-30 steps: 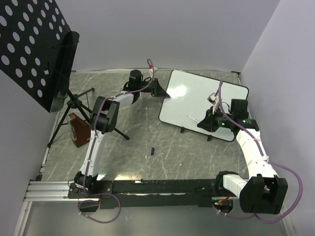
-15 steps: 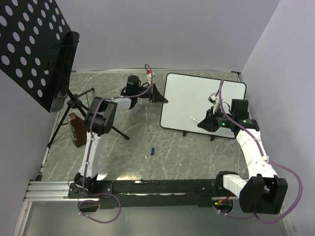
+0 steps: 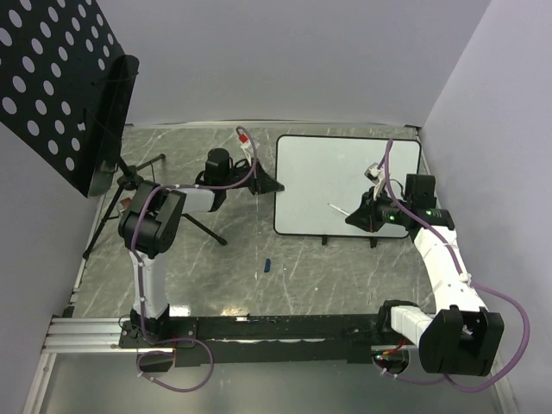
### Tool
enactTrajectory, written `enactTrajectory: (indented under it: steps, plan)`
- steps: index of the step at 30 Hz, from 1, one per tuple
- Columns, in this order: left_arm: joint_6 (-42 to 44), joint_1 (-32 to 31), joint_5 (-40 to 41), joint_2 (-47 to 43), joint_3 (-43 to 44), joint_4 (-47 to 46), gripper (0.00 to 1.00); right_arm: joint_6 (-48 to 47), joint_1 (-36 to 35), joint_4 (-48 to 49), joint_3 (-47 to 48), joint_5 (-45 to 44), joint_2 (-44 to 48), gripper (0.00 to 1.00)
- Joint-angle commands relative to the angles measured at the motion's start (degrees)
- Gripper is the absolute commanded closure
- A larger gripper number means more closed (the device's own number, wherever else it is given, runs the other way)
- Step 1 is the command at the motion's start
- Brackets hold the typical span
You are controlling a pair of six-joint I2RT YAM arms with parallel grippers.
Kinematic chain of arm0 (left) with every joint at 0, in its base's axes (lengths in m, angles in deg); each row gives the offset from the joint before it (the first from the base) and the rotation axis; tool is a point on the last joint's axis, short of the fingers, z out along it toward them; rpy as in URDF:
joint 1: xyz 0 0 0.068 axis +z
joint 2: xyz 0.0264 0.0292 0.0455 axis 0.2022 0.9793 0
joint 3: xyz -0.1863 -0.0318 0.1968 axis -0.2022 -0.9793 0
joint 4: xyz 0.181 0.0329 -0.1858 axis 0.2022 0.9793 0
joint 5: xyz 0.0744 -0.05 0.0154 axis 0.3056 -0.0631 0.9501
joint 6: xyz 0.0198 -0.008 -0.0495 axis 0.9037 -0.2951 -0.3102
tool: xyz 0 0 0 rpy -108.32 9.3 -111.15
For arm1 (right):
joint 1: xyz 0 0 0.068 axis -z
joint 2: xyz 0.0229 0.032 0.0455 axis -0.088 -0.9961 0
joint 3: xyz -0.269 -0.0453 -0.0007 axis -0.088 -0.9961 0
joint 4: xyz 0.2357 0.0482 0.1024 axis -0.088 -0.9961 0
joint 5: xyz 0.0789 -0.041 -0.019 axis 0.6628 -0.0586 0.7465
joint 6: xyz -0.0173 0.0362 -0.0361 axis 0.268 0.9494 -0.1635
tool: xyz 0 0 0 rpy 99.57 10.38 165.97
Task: Write a sentence on the whiteboard
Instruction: Adjust the whiteboard on the whiteboard stand.
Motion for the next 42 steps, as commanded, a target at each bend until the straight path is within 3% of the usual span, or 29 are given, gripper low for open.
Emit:
enactTrajectory:
  steps: [1, 9, 18, 27, 31, 35, 42]
  plan:
    - [10.87, 0.99, 13.79, -4.33, -3.95, -5.60, 0.99, -0.93, 0.39, 0.07, 2.64, 1.74, 0.87, 1.00]
    - [2.52, 0.38, 19.60, -5.39, -11.96, -17.01, 0.99, -0.93, 0.48, 0.16, 2.55, 1.83, 1.22, 1.00]
    - [2.51, -3.84, 29.96, -9.95, -17.67, -16.23, 0.99, -1.02, 0.39, 0.24, 2.47, 1.65, 1.14, 1.00]
    - [1.19, -5.42, 31.03, -8.64, -16.62, -15.88, 0.98, -1.19, 0.39, 0.24, 2.38, 1.38, 0.87, 1.00]
    - [1.20, -5.25, 31.47, -8.73, -16.44, -14.65, 0.88, -1.19, 0.39, 0.25, 2.38, 1.21, 0.87, 1.00]
    - [0.49, -4.98, 32.26, -9.08, -15.83, -12.54, 0.66, -1.28, 0.39, -0.02, 2.55, 1.56, 0.43, 1.00]
    - [0.49, -4.81, 32.35, -9.78, -15.13, -11.49, 0.54, -1.37, 0.48, 0.07, 2.55, 1.47, 0.43, 1.00]
